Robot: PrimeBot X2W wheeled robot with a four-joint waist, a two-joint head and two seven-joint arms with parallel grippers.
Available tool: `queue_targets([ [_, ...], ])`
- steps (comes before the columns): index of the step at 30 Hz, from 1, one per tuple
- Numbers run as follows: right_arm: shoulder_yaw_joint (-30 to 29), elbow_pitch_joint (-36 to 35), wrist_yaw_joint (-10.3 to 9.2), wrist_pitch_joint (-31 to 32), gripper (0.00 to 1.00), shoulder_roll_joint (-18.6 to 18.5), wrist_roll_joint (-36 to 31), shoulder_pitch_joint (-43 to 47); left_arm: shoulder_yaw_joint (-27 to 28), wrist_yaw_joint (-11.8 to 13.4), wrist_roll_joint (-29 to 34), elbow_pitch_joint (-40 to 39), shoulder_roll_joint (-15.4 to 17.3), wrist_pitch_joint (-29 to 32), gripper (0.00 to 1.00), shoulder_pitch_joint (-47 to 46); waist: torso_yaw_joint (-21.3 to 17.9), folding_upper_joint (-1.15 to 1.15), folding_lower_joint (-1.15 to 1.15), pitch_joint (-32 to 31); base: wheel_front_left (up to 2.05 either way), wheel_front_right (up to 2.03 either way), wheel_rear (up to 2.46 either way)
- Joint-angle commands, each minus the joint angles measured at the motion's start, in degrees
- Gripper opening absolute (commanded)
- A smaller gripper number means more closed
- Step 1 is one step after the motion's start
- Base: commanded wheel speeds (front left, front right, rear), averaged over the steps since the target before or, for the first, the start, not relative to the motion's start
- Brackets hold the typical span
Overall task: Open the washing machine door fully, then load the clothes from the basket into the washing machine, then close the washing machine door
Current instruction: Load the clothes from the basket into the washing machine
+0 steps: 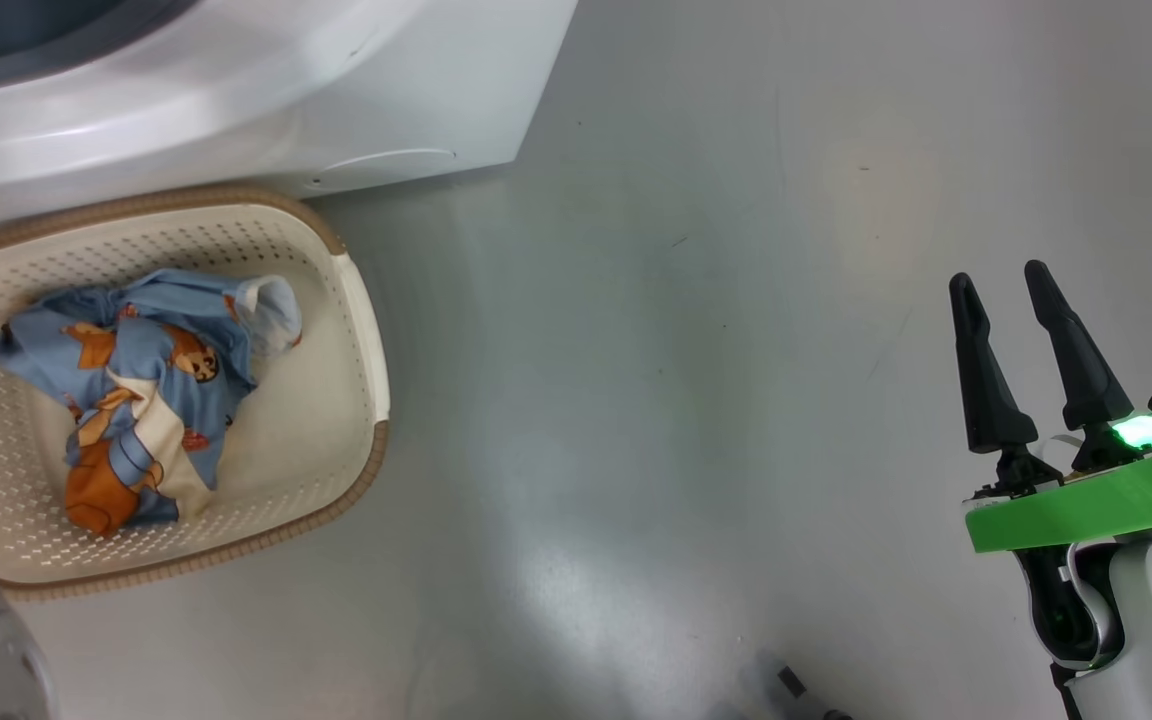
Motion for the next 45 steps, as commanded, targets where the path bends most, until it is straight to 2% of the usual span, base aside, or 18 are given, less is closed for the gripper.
queue_targets([
  [1, 1.2, -1.1, 0.14, -0.27, 1.0, -1.11, 0.51, 1.03, 0.54, 0.29, 0.13, -1.27, 2.03, -0.28, 1.0, 1.51, 0.16, 0.0, 0.01, -0.16, 0.0, 0.0, 0.0],
  [12, 0.48, -0.9, 0.14, -0.27, 1.0, -2.2, 0.18, 2.65, 1.45, 0.22, -0.65, -2.25, -1.39, -0.28, 1.0, 10.87, 2.7, 0.0, 0.01, -3.18, 0.0, 0.0, 0.0],
  [18, -0.43, -0.71, 0.14, -0.27, 1.0, -3.45, -0.16, 4.97, 2.59, -0.38, -1.62, -5.42, -4.72, -0.28, 1.0, 18.25, 5.61, 0.0, 0.01, -5.83, 0.0, 0.0, 0.0],
  [26, -1.06, -0.13, 0.14, -0.27, 1.0, -4.82, -0.37, 7.8, 3.08, -1.4, -2.12, -9.86, -7.49, -0.28, 1.0, 28.34, 8.83, 0.0, 0.01, -9.73, 0.0, 0.0, 0.0],
  [34, -1.43, 0.45, 0.14, -0.27, 1.0, -5.64, -0.6, 10.4, 1.78, -1.67, -2.57, -13.91, -8.32, -0.28, 1.0, 37.5, 11.09, 0.0, 0.01, -13.93, 0.0, 0.0, 0.0],
  [45, -1.08, 1.22, 0.14, -0.27, 1.0, -7.05, -0.73, 13.88, -1.54, 0.12, -5.33, -19.0, -8.4, -0.28, 1.0, 47.98, 12.59, 0.0, 0.01, -19.46, 0.0, 0.0, 0.0],
])
